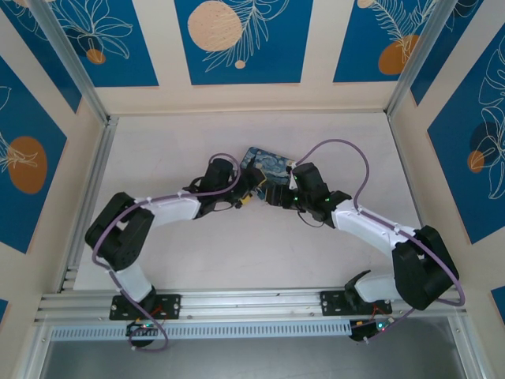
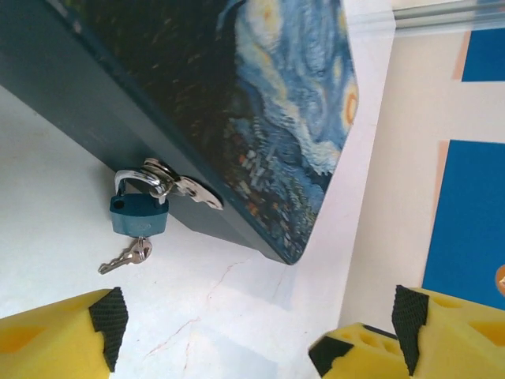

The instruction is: Unlock a padlock with a key

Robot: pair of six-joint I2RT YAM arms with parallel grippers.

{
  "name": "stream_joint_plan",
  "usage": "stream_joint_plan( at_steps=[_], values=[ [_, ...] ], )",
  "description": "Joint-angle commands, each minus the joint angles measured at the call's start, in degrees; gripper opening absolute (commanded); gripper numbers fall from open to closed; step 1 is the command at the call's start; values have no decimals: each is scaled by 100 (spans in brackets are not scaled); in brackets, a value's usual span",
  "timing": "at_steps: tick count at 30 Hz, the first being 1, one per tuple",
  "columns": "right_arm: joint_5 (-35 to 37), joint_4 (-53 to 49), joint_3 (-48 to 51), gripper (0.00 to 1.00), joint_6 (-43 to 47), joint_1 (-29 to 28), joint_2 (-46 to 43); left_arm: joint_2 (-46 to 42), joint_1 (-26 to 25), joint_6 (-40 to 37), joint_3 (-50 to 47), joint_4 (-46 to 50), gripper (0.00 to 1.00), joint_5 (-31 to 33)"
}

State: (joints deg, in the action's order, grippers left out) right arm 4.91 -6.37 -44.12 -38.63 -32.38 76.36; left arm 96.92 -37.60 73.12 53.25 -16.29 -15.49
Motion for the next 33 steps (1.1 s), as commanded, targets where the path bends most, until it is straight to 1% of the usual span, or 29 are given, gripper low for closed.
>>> stream_joint_plan(
  at_steps=[1,2,4,5,9,14,18,23,25,28,33],
  values=[
    [-450,253,-195,56,-708,-124,185,-363,104,-601,96,818,89,286],
    [-487,333,-171,57,-783,-161,256,-446,154,-739,149,1029,90,331],
    [-499,500,-119,57,-913,-190,399,-585,260,-1019,276,1416,99,433],
    [-508,596,-93,56,-970,-190,484,-647,313,-1187,355,1625,100,499],
    [-500,707,-162,56,-1008,-96,858,-787,495,-1606,591,2243,100,647],
    [-657,745,-387,56,-916,293,1254,-902,582,-1757,625,2567,100,739],
    [-827,667,-764,56,-725,733,1554,-922,585,-1733,545,2585,100,741],
    [-1051,485,-1557,58,-439,1280,2072,-929,563,-1668,397,2403,100,670],
    [-1264,450,-1772,58,-424,1436,2214,-938,554,-1661,383,2400,100,689],
    [-1378,538,-1700,57,-398,1444,2079,-976,539,-1669,355,2403,100,748],
    [-1308,941,-965,56,-417,1335,1695,-914,529,-1740,387,2402,100,780]
  ],
)
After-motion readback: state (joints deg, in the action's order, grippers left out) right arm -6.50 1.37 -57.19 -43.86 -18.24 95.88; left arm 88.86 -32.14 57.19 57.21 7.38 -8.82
